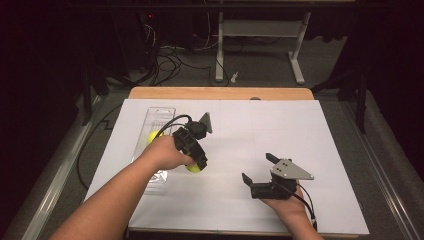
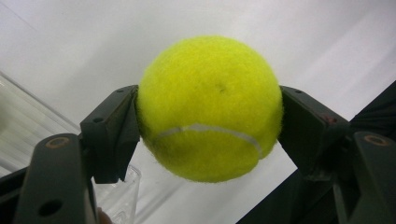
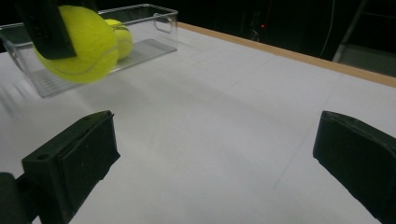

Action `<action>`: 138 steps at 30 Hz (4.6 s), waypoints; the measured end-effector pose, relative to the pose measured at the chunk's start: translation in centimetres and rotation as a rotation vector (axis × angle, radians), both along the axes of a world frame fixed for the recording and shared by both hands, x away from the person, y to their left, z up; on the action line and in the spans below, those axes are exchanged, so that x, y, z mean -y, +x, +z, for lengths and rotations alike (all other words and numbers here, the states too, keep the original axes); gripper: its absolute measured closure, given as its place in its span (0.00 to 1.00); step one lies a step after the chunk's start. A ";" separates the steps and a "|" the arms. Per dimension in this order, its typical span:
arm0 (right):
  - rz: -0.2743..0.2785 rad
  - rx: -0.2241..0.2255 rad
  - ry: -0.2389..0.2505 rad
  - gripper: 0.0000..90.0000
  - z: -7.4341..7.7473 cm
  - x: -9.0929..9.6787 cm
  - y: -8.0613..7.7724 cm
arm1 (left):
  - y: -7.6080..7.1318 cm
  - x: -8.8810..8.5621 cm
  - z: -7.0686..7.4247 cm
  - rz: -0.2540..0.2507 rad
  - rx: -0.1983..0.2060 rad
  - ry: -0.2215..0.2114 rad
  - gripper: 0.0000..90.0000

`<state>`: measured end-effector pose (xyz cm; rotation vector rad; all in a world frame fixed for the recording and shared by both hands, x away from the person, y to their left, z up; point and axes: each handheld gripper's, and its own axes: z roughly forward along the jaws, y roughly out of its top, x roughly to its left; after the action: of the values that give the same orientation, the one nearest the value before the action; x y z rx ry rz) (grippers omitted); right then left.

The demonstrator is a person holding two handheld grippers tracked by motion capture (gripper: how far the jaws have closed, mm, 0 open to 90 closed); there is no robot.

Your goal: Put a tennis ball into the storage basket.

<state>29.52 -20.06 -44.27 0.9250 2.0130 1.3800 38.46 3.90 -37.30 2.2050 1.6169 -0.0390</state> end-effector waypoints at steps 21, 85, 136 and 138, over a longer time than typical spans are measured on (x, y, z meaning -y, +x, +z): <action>-0.124 0.030 0.004 0.00 -1.1 5.9 -1.1 | 0.1 -1.2 0.2 0.023 0.009 0.004 0.30; -0.113 0.029 0.010 0.00 -1.4 5.2 -1.1 | 1.7 -12.0 3.1 0.224 0.027 0.043 0.30; -0.112 0.030 0.014 0.00 -1.4 5.2 -1.1 | 2.2 -12.6 -1.7 0.239 -0.013 0.073 0.30; -0.112 0.030 0.013 0.00 -1.4 5.2 -1.1 | 2.2 -12.5 -1.9 0.233 -0.019 0.077 0.30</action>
<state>28.44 -25.29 -45.70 1.0013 1.9024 1.3395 40.62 16.44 -39.24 2.0613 1.9041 0.0697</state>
